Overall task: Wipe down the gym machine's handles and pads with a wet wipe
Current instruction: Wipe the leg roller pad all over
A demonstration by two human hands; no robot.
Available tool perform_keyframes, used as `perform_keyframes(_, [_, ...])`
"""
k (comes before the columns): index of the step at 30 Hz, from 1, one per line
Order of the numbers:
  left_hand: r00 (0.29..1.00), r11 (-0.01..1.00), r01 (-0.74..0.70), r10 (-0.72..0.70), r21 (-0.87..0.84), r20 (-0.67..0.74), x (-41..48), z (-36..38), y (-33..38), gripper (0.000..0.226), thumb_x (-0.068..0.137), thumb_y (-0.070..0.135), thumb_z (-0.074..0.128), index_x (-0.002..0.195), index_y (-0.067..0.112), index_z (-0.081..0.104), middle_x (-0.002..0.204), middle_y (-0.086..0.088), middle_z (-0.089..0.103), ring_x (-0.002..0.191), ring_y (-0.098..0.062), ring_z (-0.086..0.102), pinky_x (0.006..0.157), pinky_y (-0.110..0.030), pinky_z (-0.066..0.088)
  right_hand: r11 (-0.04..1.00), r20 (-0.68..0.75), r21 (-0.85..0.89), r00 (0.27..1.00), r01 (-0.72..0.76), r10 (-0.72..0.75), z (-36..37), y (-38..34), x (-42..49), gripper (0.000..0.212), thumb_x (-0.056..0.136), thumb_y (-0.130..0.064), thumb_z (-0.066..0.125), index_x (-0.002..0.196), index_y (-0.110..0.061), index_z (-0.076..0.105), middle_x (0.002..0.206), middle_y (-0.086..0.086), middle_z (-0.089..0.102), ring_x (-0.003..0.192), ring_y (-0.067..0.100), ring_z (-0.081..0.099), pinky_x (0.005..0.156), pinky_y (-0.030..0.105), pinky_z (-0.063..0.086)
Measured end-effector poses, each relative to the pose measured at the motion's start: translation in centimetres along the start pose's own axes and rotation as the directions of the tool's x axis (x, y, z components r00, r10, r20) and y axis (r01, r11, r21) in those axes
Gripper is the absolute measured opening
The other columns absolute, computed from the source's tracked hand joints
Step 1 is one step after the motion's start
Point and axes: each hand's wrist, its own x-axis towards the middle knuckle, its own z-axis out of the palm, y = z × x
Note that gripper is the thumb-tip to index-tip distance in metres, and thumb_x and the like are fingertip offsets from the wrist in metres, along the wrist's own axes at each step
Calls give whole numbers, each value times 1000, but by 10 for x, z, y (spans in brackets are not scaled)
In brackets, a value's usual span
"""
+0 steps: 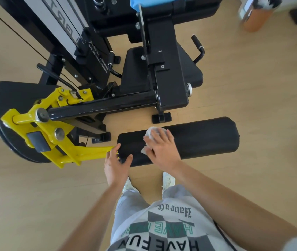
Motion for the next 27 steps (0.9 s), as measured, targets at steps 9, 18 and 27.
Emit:
perform_keyframes(9, [1000, 999, 19, -19, -31, 3, -10, -6, -7, 51, 86, 11, 73, 133, 26, 61, 121, 1, 66, 105, -16, 65, 90, -42, 59, 968, 172, -119, 964, 223, -201, 21, -44, 38, 50, 105, -40, 40, 152, -24, 34, 156, 9, 40, 147, 36, 31, 119, 56, 22])
perform_keyframes(18, [999, 1000, 12, -11, -28, 33, -9, -9, -8, 51, 89, 6, 69, 135, 26, 60, 124, 3, 63, 103, -14, 63, 83, -28, 52, 990, 35, -110, 995, 93, -90, 7, 4, 8, 49, 105, -35, 40, 152, -20, 40, 155, 8, 45, 149, 28, 33, 123, 49, 25])
perform_keyframes(27, [998, 968, -7, 23, 250, -61, 6, 1, 16, 61, 79, 31, 77, 135, 21, 54, 131, -8, 58, 118, -30, 51, 91, -45, 47, 926, -94, -62, 926, -371, 365, -31, 98, -31, 45, 109, -38, 22, 148, -21, 39, 154, 8, 43, 151, 28, 28, 126, 50, 17])
